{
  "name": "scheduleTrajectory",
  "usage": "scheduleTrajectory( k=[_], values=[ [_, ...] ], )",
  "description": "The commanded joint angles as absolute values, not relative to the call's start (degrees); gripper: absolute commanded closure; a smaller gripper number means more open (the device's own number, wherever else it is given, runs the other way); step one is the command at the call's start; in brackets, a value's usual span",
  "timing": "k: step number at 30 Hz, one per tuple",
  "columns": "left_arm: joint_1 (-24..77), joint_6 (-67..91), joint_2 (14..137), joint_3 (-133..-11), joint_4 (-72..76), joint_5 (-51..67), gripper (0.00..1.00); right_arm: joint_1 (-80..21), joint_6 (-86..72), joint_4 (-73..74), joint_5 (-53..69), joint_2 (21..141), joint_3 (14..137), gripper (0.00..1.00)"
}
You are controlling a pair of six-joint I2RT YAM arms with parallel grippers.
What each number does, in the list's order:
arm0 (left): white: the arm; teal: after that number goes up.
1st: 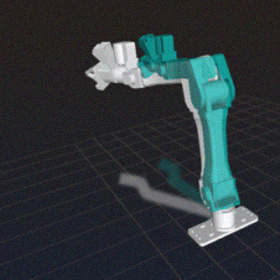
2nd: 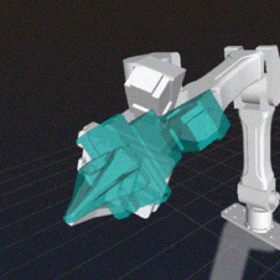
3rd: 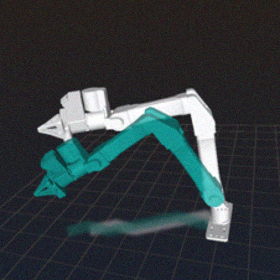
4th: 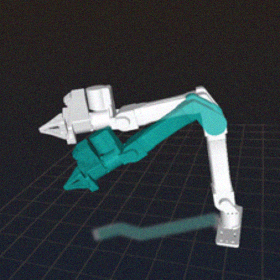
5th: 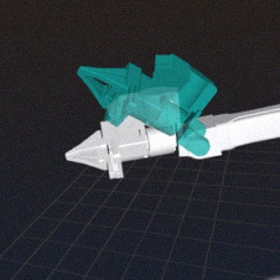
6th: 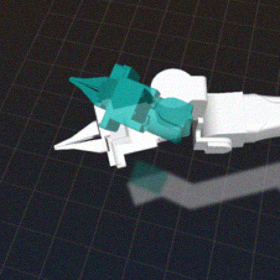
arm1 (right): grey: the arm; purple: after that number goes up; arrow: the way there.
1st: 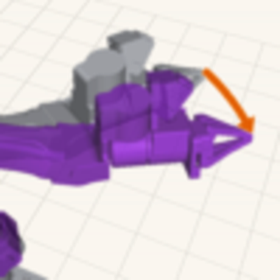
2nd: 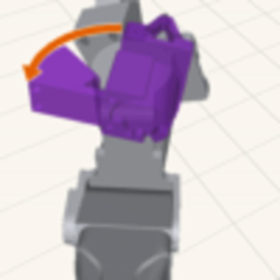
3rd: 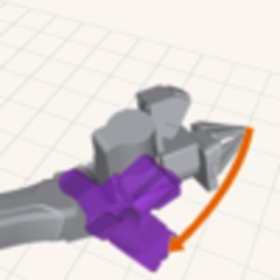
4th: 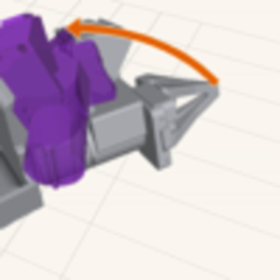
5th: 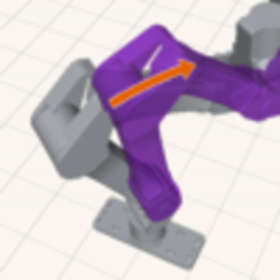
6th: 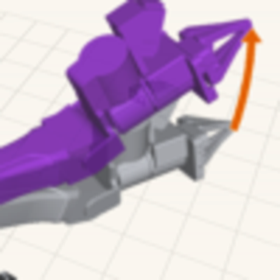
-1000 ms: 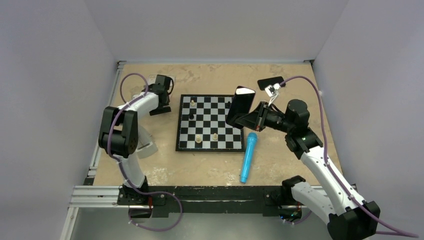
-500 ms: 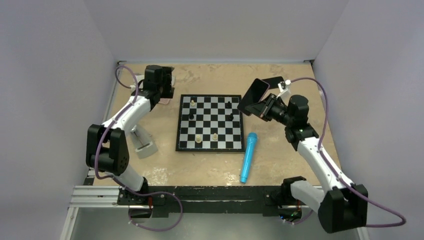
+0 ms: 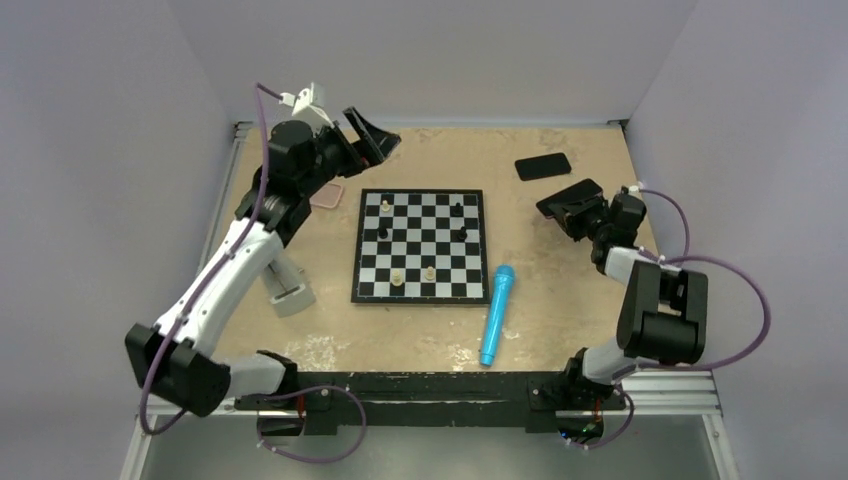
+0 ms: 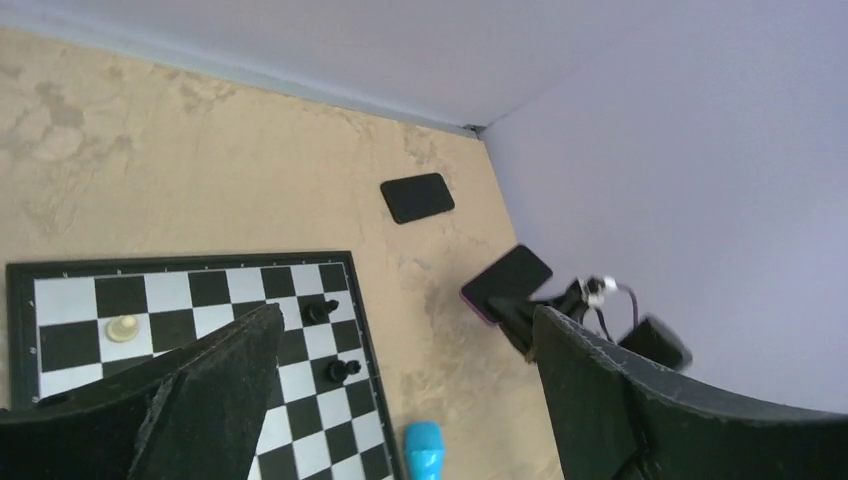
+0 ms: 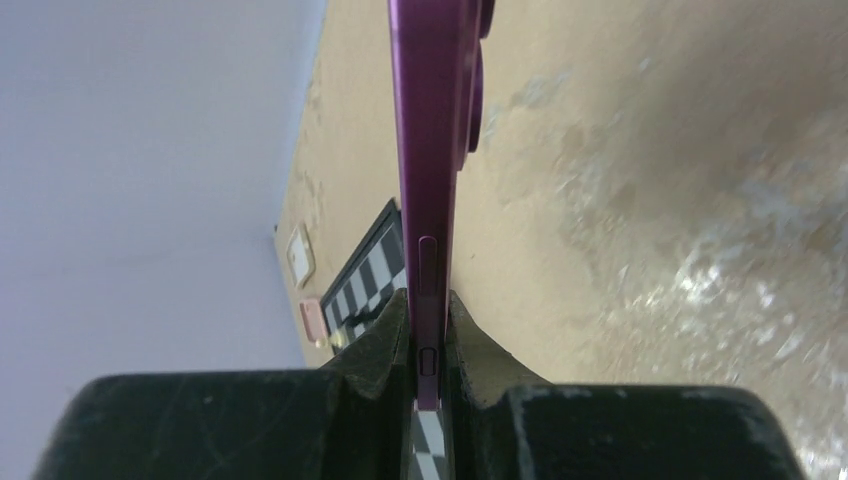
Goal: Take the phone out of the phone case
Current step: Place the phone at the center of the board.
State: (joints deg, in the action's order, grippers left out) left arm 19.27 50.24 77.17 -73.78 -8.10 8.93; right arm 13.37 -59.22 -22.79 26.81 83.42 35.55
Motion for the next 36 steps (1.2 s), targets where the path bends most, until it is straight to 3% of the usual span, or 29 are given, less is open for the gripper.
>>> scheduleTrajectory(
  k=[1,9,15,36],
  values=[
    [24.0,25.8,66.7,-69.7,-8.9,2.1,0.02,14.5,-62.8,-33.5,25.9,92.4,42.7,1.0],
    [25.0,23.8,59.2,-63.3,-2.8,5.1,0.0,14.2,-64.7,-35.2,22.6,103.7,50.2,0.95],
    [25.0,16.7,57.2,-62.8,-3.4,-0.6,0.0,13.6,-65.9,-35.9,21.7,108.8,52.9,0.93],
    [22.8,16.8,56.1,-62.0,-2.7,-1.6,0.02,5.5,-80.7,-43.2,9.5,111.9,47.3,0.86]
  ],
)
